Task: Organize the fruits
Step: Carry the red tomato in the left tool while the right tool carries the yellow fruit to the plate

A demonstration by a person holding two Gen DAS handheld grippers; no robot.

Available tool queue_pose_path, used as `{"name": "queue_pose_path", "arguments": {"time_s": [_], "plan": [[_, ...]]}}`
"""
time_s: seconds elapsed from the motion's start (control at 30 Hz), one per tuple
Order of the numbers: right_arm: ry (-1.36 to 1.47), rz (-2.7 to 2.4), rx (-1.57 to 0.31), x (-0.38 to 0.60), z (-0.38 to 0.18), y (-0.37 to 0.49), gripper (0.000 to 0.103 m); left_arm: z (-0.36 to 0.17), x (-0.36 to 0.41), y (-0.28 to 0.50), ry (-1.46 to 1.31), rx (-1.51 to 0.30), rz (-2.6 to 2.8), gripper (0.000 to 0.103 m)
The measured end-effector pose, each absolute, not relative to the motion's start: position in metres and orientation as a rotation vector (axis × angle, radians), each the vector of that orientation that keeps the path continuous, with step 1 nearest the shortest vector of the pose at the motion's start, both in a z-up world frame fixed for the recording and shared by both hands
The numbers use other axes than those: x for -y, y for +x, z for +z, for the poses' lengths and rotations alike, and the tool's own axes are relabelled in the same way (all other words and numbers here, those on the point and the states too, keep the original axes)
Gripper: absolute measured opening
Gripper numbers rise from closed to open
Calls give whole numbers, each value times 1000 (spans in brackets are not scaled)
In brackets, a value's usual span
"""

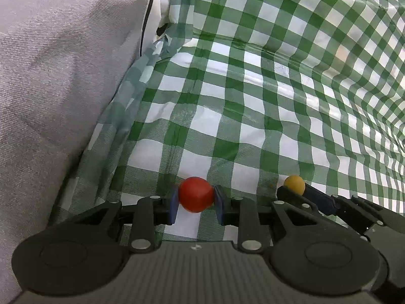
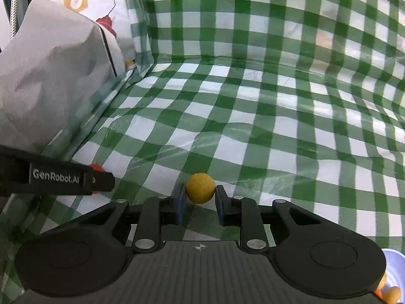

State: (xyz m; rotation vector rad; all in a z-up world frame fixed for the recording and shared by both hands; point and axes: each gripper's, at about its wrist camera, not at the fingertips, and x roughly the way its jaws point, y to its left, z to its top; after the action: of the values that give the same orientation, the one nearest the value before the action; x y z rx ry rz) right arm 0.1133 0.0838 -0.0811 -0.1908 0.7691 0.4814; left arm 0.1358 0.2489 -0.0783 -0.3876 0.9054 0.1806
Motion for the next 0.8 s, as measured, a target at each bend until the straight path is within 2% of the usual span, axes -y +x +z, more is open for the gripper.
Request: {"name": "queue_pose_path", "arguments": {"time_s": [0.2, 0.8], "plan": [[-172, 452, -796, -78, -85, 117, 26, -79, -250, 143, -382, -908, 164, 32], [-134, 414, -709, -56, -56, 99, 26, -64, -236, 144, -377, -877, 128, 32]]}}
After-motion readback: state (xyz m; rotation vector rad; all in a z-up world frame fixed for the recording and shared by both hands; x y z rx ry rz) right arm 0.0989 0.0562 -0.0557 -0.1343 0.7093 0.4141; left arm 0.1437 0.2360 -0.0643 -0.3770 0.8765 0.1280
